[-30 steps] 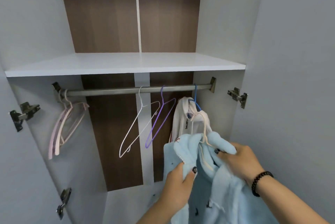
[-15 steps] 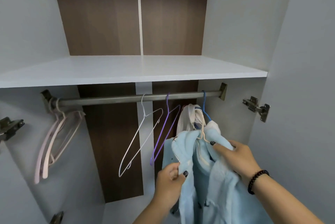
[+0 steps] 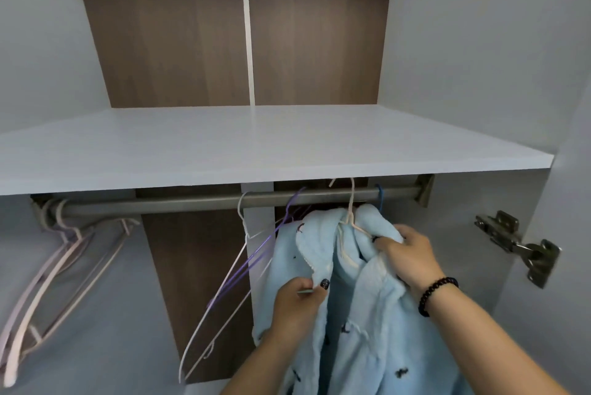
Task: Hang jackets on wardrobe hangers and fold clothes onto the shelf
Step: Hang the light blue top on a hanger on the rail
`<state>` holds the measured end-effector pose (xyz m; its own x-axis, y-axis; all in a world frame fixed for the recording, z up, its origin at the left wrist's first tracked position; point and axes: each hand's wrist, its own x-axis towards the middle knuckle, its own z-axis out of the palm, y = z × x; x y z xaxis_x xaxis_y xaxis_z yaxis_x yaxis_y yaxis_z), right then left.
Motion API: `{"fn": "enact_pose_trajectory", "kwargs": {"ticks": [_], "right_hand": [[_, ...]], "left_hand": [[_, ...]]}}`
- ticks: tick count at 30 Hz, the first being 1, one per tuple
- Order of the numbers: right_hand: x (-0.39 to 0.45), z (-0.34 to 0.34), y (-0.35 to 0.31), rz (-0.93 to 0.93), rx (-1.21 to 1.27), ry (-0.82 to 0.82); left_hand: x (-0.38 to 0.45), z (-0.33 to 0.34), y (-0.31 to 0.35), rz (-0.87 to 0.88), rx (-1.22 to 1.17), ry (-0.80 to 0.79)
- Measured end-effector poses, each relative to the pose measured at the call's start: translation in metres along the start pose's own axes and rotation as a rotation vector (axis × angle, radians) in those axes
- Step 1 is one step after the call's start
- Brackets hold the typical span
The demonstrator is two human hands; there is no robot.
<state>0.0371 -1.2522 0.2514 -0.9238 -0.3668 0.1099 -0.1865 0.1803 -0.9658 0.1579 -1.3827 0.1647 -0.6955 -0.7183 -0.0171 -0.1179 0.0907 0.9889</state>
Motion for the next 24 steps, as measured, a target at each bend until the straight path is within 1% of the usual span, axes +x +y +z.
{"fn": "enact_pose_trajectory", "kwargs": {"ticks": [5,9,12,16,19,21,24], "right_hand": [[0.040,0.007,0.007,-0.028,0.012,-0.012],[0.052,0.014,0.028,0.023,-0.005,-0.047],[0.052,0.018,0.048,0.057,-0.058,-0.067],[0.050,0.012,0.052,0.007,-0.187,-0.046],[0.040,0.008,0.056,-0.126,-0.312,-0.015],[0.022,0.004,0.061,-0.315,-0.309,0.047],[-0.016,0.004,0.076,-0.607,-0.216,0.212]], "left_hand": [[0.032,0.013,0.005,0.004,-0.033,0.005],[0.041,0.025,-0.002,-0.026,-0.035,-0.038],[0.038,0.034,-0.014,-0.066,-0.048,-0.075],[0.036,0.036,-0.028,-0.094,-0.093,-0.091],[0.037,0.037,-0.035,-0.100,-0.105,-0.104],[0.035,0.039,-0.040,-0.103,-0.104,-0.105],[0.033,0.036,-0.045,-0.081,-0.088,-0.126]]}}
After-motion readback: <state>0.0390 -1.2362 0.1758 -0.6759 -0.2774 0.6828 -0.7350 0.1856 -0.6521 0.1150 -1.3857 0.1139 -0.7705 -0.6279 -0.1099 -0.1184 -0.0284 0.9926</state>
